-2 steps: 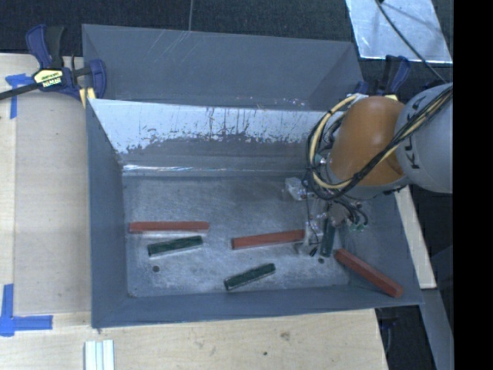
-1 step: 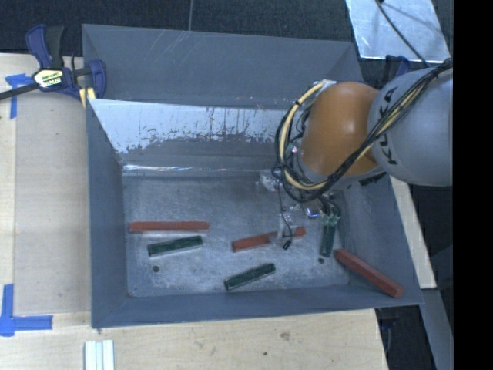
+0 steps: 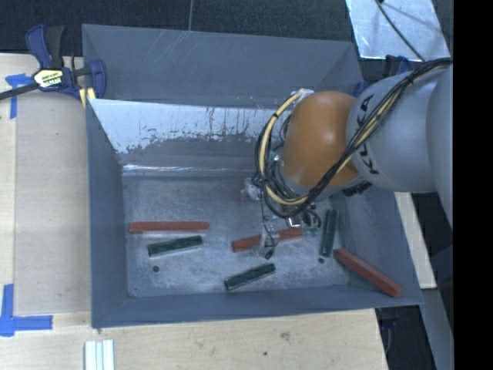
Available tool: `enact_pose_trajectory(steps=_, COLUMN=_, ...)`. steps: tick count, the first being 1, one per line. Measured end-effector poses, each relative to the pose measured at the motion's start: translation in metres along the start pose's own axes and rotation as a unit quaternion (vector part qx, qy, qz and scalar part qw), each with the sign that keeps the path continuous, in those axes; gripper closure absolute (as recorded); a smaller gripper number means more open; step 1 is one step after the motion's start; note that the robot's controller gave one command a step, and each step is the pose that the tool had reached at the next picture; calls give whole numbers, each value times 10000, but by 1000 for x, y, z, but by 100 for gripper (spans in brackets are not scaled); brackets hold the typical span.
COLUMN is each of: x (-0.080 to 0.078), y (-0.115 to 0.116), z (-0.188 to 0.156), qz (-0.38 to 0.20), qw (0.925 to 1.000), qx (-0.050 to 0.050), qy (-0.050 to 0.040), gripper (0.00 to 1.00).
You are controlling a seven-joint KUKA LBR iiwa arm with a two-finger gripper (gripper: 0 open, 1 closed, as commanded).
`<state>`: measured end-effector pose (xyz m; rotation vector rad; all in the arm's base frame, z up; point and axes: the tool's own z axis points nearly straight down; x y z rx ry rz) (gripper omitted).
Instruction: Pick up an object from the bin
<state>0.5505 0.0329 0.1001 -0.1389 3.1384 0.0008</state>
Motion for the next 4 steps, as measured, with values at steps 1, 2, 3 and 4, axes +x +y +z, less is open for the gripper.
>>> enact_pose_trajectory(steps=1, x=13, y=-2, z=31, qz=425, qw=9991, qx=2, qy=2, gripper=0)
enact_pose_trajectory(steps=2, x=30, y=2, z=30, qz=940, qw=9956, qx=2, qy=7, gripper=0)
enact_pose_trajectory(steps=3, x=29, y=2, z=29, qz=928, qw=9957, qx=1, qy=-5, gripper=100)
enact_pose_trajectory(steps=4, x=27, y=1, z=-17, qz=919, qw=9958, qx=1, qy=-38, gripper=100)
